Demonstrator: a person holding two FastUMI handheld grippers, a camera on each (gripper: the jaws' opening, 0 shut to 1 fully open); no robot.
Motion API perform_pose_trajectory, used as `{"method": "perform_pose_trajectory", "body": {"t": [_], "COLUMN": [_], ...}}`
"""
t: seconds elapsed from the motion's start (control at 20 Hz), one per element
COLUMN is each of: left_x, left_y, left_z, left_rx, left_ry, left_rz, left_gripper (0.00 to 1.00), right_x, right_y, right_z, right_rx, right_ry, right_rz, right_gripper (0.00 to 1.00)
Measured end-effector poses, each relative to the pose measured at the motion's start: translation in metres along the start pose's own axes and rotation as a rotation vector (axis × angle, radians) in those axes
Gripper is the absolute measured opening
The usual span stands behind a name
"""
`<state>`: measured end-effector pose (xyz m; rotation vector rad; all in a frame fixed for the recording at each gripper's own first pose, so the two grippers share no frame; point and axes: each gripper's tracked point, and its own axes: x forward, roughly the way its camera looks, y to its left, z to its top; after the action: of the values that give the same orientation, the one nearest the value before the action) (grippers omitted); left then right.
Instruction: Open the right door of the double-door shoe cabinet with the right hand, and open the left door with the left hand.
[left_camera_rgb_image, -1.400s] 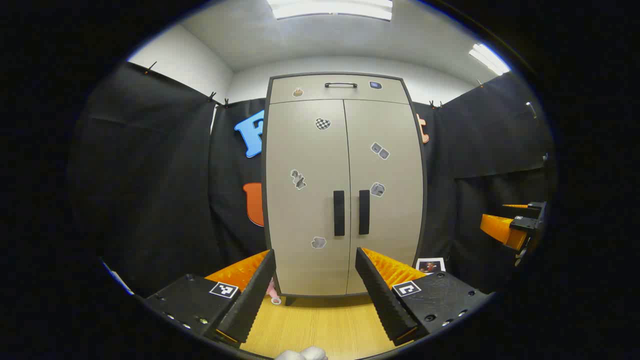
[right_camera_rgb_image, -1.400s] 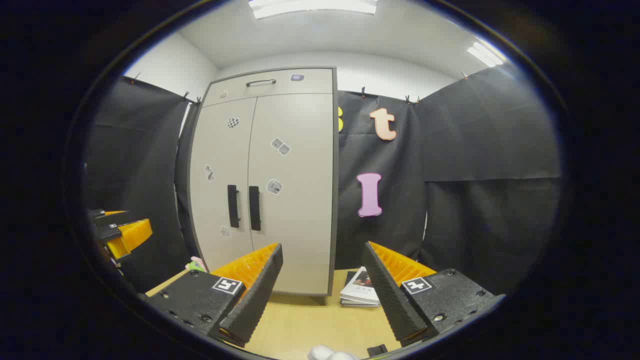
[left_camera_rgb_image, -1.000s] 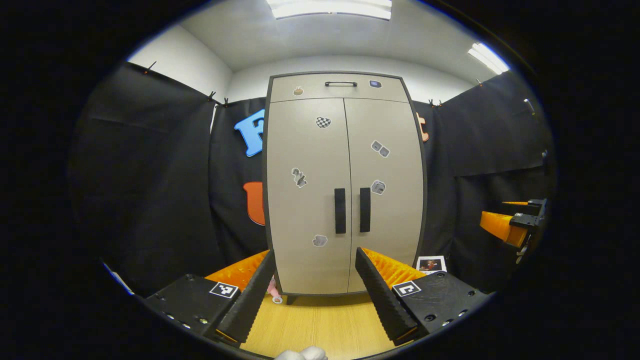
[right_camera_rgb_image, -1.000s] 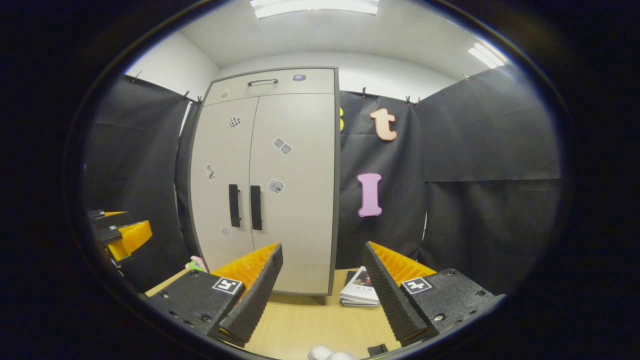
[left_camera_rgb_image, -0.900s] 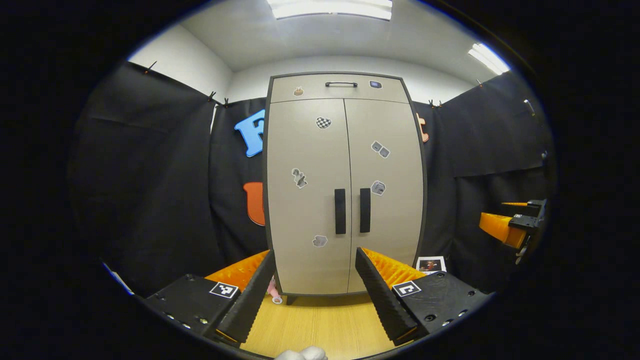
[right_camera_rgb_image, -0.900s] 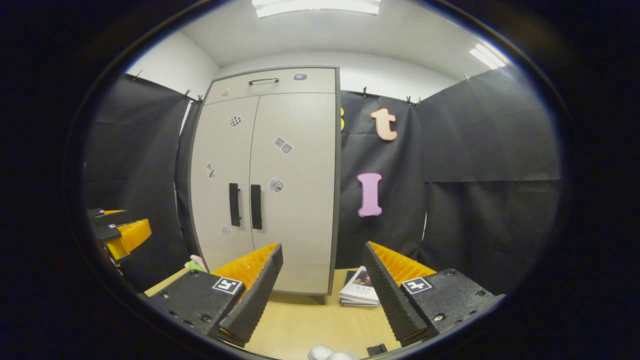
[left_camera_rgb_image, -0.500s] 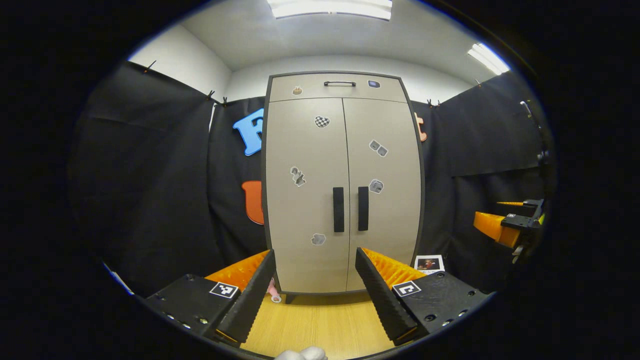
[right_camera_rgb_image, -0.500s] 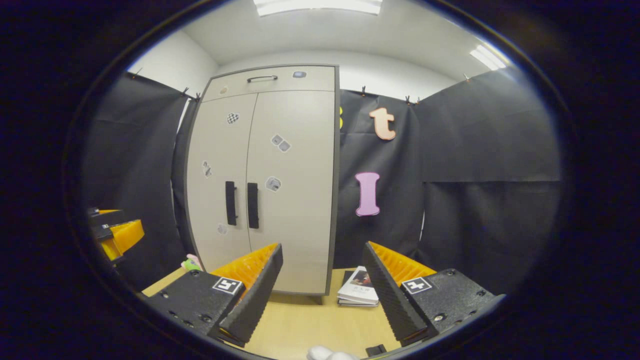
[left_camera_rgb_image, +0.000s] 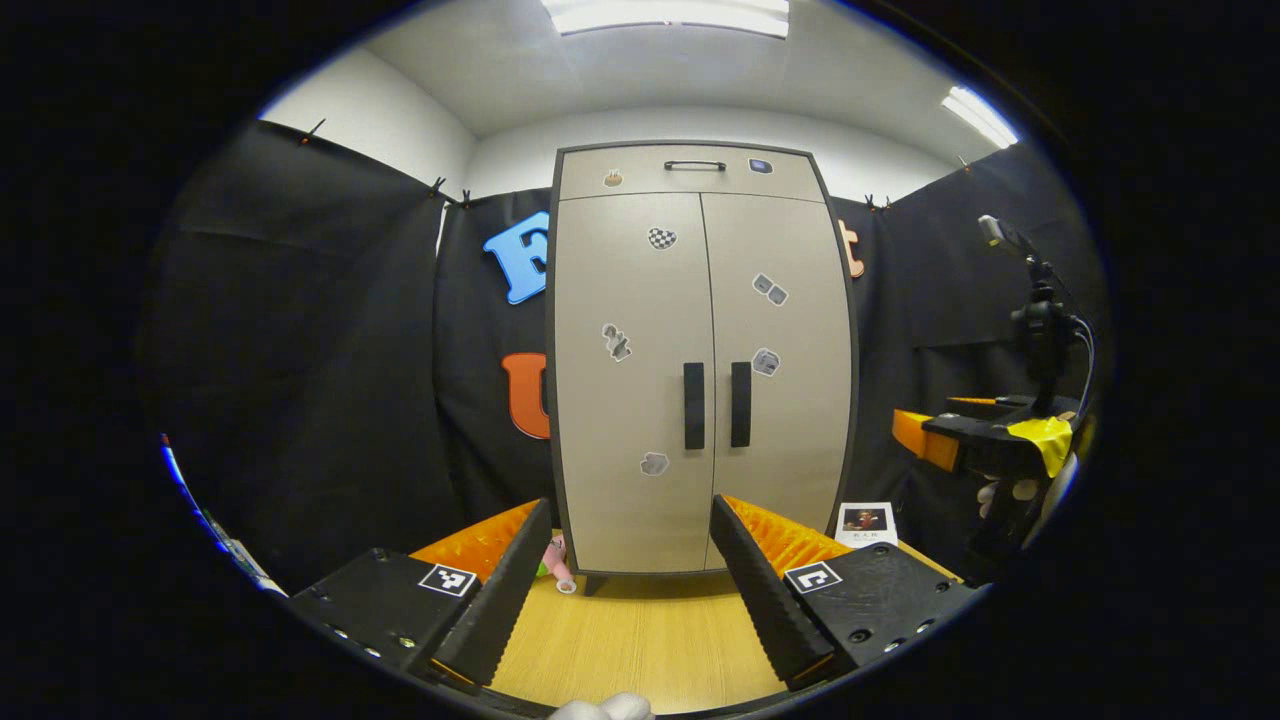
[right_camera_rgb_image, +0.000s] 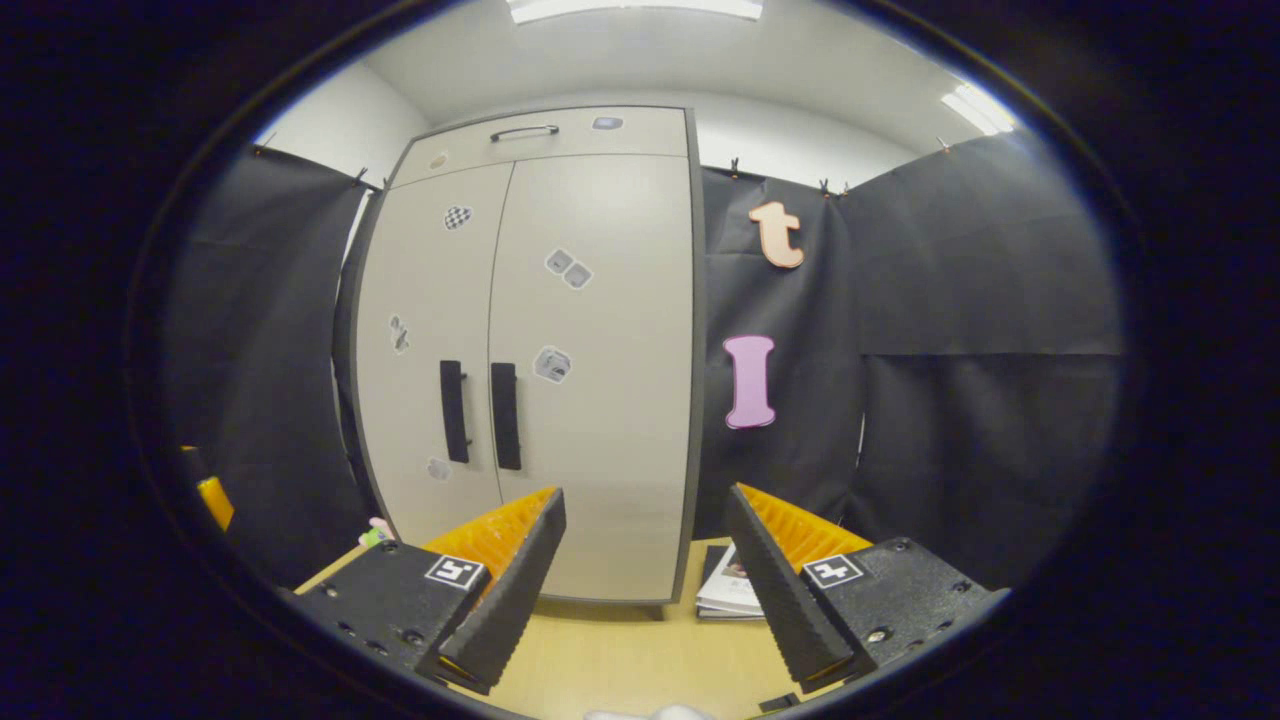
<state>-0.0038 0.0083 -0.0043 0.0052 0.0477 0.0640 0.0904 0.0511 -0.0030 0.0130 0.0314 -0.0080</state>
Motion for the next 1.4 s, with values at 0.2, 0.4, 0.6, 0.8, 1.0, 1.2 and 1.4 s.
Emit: {"method": "perform_pose_trajectory", "body": {"t": [0.2, 0.4, 0.6, 0.8, 1.0, 1.2, 1.4], "left_x": [0.005, 0.000, -0.006, -0.011, -0.014, -0.014, -0.012], "left_y": [0.005, 0.011, 0.034, 0.037, 0.038, 0.040, 0.040], "left_z": [0.001, 0.003, -0.005, -0.013, -0.016, -0.016, -0.015], "left_rx": [-0.005, -0.018, -0.025, -0.022, -0.024, -0.030, -0.032], "left_ry": [0.016, 0.031, 0.044, 0.058, 0.061, 0.062, 0.061], "left_rz": [0.053, 0.117, 0.188, 0.233, 0.256, 0.262, 0.262], "left_gripper": [0.96, 0.96, 0.96, 0.96, 0.96, 0.96, 0.96], "right_x": [0.054, 0.105, 0.145, 0.178, 0.201, 0.214, 0.215], "right_y": [0.045, 0.086, 0.122, 0.135, 0.144, 0.141, 0.145], "right_z": [0.004, 0.007, -0.001, -0.002, -0.003, -0.001, -0.003], "right_rx": [0.004, 0.018, 0.028, 0.016, 0.017, 0.024, 0.028], "right_ry": [0.014, 0.014, 0.047, 0.062, 0.083, 0.086, 0.102], "right_rz": [0.054, 0.080, 0.116, 0.108, 0.109, 0.079, 0.076], "right_gripper": [1.00, 0.98, 0.96, 0.87, 0.75, 0.55, 0.44]}}
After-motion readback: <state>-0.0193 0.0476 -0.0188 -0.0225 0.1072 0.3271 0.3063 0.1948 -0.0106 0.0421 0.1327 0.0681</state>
